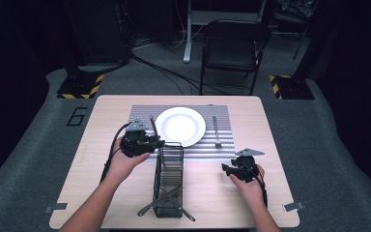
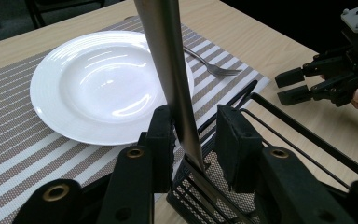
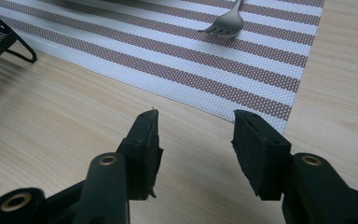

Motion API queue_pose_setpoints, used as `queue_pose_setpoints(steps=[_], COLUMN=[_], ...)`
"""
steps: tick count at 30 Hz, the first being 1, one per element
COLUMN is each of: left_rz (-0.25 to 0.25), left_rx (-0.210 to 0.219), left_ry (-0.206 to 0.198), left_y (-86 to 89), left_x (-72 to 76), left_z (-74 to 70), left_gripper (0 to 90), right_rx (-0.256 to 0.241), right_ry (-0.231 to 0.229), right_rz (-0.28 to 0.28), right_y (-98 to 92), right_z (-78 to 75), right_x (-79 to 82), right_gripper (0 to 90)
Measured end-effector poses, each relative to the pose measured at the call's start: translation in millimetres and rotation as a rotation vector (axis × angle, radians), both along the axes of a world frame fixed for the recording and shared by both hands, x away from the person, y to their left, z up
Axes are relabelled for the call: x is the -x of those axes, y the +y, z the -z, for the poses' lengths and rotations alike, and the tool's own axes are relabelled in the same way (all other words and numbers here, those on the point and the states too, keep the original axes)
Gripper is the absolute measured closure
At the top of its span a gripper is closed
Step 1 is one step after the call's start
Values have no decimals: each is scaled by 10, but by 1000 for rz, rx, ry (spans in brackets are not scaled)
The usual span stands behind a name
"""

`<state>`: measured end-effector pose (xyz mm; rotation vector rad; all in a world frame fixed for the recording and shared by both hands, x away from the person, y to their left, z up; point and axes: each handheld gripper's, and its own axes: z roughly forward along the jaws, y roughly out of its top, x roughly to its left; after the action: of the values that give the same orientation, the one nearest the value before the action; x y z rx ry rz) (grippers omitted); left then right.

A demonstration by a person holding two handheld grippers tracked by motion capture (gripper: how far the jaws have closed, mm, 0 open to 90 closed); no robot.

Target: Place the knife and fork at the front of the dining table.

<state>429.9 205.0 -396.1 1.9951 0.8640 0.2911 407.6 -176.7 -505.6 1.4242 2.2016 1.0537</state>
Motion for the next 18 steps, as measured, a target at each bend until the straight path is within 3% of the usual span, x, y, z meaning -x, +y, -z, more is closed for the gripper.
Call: queue_pose_setpoints(steps=[8, 12, 18], left_rz=[-25, -16, -11], left_rx=[58, 28, -21], left_ry=[16, -8, -42], left_y=[7, 8, -10], left_x=[4, 31, 114], left_z=[51, 39, 14], left_gripper=[726, 773, 775], right_rx=[-4, -5, -4], right_ry=[8, 8, 9], right_rz=[6, 4, 9], right_y=[-10, -13, -26], right_z=[5, 8, 14], right_x=[-5, -8, -11], right_gripper=[504, 505, 505])
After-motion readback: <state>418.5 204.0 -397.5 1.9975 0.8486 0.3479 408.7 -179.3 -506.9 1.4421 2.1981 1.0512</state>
